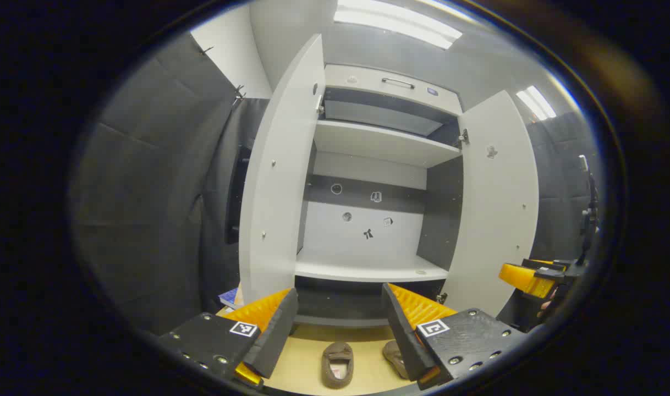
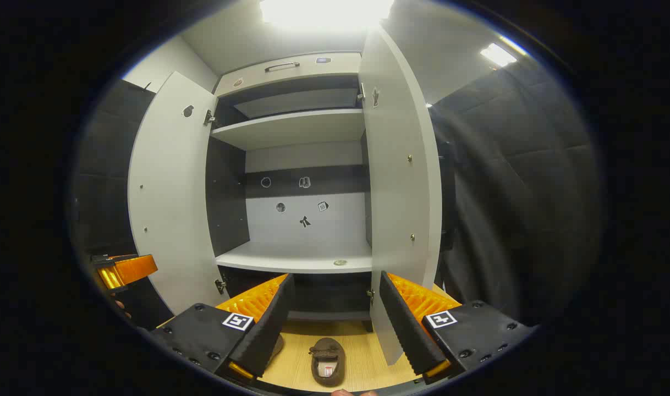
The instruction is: Grab one shoe with the right hand and put it into the shoe cabinet, grab the other shoe with the left hand and put it into the shoe cabinet; then close the right door with the right hand and the left door with the left hand.
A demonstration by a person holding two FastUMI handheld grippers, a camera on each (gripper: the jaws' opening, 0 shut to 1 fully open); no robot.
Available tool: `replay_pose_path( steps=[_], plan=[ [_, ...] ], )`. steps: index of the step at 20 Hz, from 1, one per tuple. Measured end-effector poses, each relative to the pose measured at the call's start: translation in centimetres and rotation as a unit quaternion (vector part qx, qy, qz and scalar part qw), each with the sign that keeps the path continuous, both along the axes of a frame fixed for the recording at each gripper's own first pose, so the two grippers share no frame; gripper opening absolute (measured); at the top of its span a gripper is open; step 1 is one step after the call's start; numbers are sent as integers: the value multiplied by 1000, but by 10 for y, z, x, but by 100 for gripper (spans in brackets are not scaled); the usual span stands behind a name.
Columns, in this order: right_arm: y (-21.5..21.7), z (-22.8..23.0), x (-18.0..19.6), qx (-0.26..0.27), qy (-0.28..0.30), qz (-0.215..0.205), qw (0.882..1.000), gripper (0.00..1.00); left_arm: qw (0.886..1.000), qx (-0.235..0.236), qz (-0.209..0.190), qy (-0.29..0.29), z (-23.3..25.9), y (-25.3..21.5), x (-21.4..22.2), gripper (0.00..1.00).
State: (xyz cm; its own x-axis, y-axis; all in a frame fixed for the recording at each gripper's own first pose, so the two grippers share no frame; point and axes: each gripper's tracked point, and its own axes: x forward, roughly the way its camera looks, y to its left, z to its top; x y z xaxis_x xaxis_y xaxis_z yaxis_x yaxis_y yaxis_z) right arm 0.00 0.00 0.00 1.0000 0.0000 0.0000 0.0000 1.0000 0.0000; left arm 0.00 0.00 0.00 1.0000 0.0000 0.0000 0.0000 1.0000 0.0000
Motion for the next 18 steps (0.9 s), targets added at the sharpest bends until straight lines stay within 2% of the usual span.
replay_pose_path(
  steps=[1, 3, 4, 5, 7, 10, 11, 17, 18],
  plan=[
    [0, 0, 0, 0, -2, 0, 1000, 98, 1000, 0, 1, 1, 0, 1, 0, 88],
    [-1, 3, 0, -1, -7, -2, 1000, 98, 1000, 3, 4, 1, -1, 3, -1, 92],
    [-1, 4, 1, -1, -8, -2, 1000, 98, 1000, 3, 5, 1, -1, 4, -1, 88],
    [-1, 5, 0, 0, -11, -2, 1000, 98, 1000, 3, 5, 2, -1, 4, -3, 92],
    [-1, 7, -1, 0, -17, -2, 1000, 98, 1000, 2, 5, 4, -2, 5, -2, 88],
    [-2, 12, -2, -11, -28, -6, 1000, 98, 1000, 2, 3, 6, -5, 4, -4, 88],
    [-1, 12, -3, -11, -30, -5, 999, 98, 1000, 2, 2, 6, -4, 3, -3, 92],
    [2, 11, 0, -14, -25, -9, 1000, 98, 1000, 6, -2, 3, -2, 3, -3, 92],
    [3, 10, 1, -16, -21, -9, 1000, 98, 1000, 8, -2, 2, -3, 3, -3, 89]
  ],
)
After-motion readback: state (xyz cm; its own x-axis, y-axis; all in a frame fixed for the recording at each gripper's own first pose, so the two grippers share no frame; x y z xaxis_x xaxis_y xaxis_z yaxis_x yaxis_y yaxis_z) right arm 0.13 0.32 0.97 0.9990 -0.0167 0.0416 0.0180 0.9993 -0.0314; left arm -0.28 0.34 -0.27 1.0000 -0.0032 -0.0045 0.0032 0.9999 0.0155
